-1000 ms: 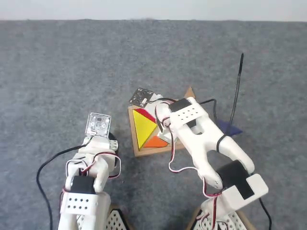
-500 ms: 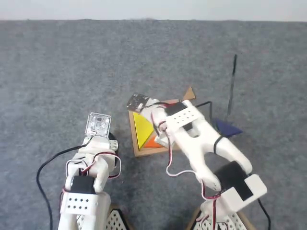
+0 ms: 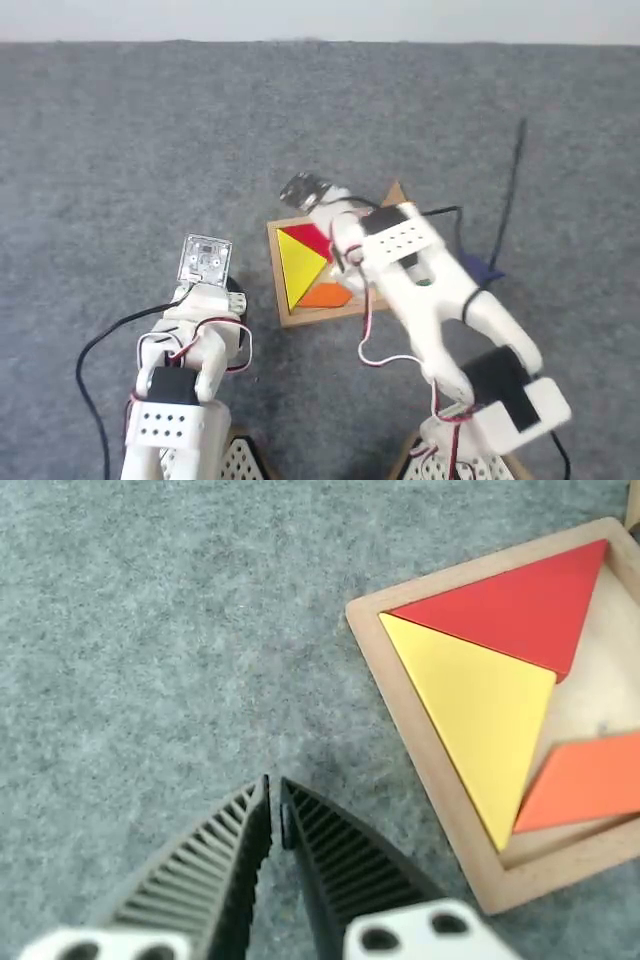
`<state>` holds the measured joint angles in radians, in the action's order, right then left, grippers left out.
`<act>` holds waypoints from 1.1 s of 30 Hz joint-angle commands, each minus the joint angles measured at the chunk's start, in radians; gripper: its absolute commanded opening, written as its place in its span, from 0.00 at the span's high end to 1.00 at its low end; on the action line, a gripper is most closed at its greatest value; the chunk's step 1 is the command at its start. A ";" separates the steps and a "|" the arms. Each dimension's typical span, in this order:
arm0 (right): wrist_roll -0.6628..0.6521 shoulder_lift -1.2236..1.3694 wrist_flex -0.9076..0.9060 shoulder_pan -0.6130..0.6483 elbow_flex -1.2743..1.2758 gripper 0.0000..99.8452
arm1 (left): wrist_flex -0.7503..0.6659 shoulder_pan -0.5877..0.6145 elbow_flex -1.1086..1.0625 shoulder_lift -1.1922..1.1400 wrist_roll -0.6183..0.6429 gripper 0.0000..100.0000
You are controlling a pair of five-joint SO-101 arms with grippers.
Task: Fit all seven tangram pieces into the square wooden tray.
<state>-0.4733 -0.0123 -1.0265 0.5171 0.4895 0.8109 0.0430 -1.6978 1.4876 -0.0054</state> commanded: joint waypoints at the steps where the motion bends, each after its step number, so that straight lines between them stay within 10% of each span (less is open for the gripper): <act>1: 0.032 -0.085 0.008 -0.045 -0.021 0.88 | 0.005 0.003 0.008 0.014 0.006 0.98; 33: 0.037 -0.027 -0.042 0.058 -0.069 0.88 | 0.005 0.005 0.008 0.014 0.006 0.98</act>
<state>-0.4488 0.0875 -1.0265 0.6168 0.4603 0.8109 0.0430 -1.6978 1.4876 -0.0054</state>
